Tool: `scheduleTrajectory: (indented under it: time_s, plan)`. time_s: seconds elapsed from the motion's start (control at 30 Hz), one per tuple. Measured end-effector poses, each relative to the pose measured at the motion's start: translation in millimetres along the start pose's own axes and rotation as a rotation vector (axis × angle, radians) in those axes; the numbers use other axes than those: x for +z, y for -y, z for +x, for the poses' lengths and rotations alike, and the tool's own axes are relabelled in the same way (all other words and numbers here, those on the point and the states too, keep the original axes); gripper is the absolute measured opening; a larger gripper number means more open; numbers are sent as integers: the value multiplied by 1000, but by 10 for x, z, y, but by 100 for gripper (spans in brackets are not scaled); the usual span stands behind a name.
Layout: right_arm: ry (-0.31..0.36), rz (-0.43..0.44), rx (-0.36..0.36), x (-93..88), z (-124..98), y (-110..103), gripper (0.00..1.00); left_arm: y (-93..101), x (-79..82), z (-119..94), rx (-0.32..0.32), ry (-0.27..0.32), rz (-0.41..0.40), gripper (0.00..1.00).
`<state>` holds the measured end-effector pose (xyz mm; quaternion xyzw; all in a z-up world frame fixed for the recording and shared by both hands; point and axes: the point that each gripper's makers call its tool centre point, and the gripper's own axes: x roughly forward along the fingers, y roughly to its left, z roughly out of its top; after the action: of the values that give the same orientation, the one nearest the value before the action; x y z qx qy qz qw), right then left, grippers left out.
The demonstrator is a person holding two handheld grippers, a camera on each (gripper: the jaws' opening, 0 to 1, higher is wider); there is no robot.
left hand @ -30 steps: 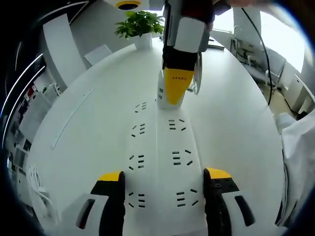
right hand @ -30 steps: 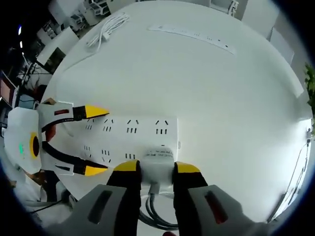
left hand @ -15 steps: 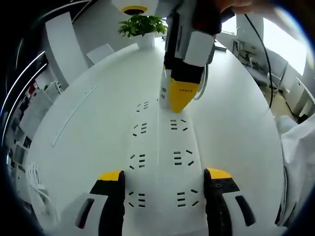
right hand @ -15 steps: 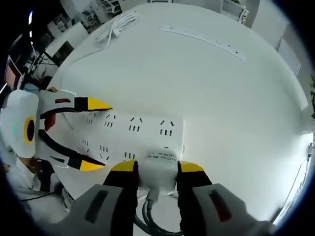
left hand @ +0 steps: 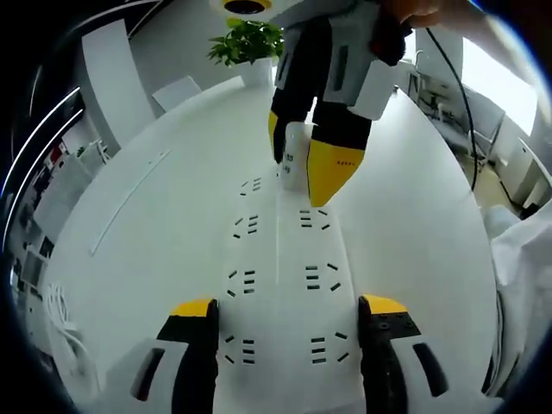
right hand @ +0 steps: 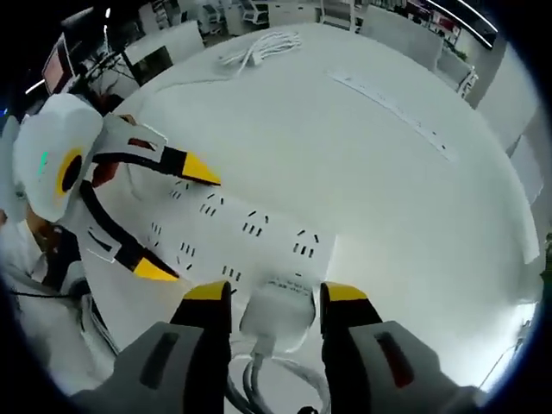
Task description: Straighten the power strip on the desk, plug the charger into it
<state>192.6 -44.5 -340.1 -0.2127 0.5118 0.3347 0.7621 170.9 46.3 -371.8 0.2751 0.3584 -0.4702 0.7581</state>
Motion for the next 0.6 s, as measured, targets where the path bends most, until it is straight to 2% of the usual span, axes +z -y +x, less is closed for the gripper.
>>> scheduleTrajectory:
  time_s: [0.1,0.27,0.33,0.4,0.6]
  plan:
    - [13,61,9,25,-26,32,41,-3,1,3,-4,2,-1,67]
    - [33,98,-4,76,-94,102,40,-10,4,6,-9,5,-4,67]
    - [18,187,23,76,-90,100,37,-11,5,7,-11,4,-5,67]
    - [17,177,23,81,-91,109,31,-12,6,8,-13,4,-7,67]
    - [1,200,25,123,-81,118,28,-16,9,8,-13,9,-9,68]
